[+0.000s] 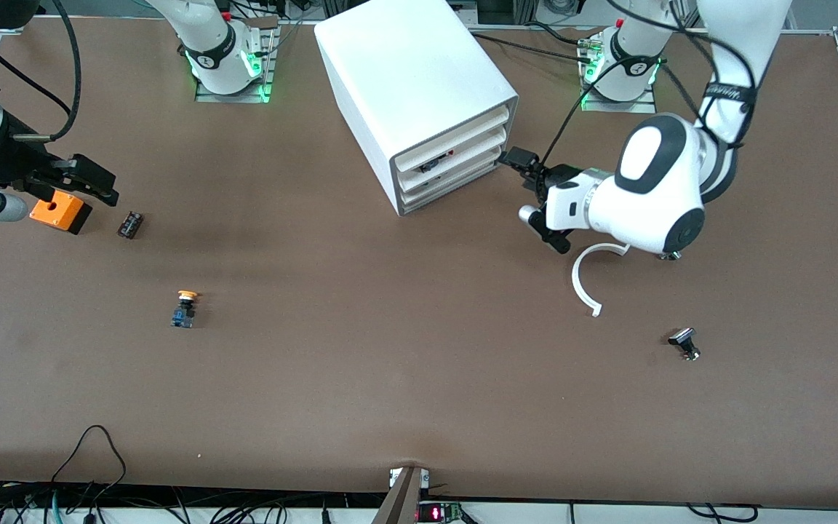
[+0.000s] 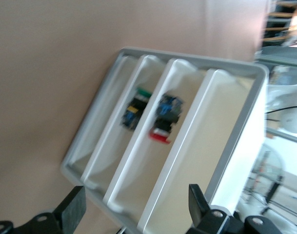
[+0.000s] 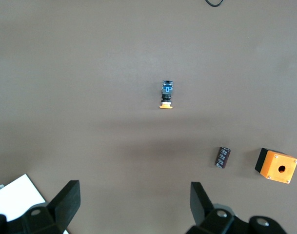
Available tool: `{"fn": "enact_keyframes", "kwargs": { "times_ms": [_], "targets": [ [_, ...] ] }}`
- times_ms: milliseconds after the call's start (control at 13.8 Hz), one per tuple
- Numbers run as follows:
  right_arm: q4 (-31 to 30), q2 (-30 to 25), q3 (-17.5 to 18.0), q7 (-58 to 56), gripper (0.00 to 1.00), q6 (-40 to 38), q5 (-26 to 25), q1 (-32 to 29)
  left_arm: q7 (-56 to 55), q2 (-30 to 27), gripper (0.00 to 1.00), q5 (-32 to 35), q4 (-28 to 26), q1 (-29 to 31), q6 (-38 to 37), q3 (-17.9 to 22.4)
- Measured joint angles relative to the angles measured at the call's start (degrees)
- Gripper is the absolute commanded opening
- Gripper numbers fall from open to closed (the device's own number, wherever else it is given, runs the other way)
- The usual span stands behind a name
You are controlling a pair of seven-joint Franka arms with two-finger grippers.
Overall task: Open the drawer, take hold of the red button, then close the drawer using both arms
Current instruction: 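Grasp the drawer handle with the left gripper, then pull the drawer open with the left gripper while the right gripper approaches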
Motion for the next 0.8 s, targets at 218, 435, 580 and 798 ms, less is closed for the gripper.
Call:
{"fn": "enact_keyframes", "kwargs": {
  "times_ms": [218, 435, 580, 798],
  "targets": [
    [0.0, 0.0, 0.0, 0.0, 1.0, 0.0, 0.0, 0.0, 10.5, 2.1, 0.75, -8.0, -4.4, 0.0, 2.3, 0.0],
    [-0.2, 0.2, 0.0, 0.0, 1.0, 0.0, 0.0, 0.0, 18.3, 4.3, 0.7, -9.3, -6.1, 0.1, 1.9, 0.0],
    [-0.6, 1.0, 0.0, 0.0, 1.0, 0.4, 0.0, 0.0, 22.7, 5.6, 0.68, -10.7, -7.8, 0.1, 1.7, 0.0],
    [-1.0, 3.6, 0.0, 0.0, 1.0, 2.1, 0.0, 0.0, 26.6, 6.8, 0.61, -12.5, -10.3, 0.0, 1.7, -0.1]
  ]
}}
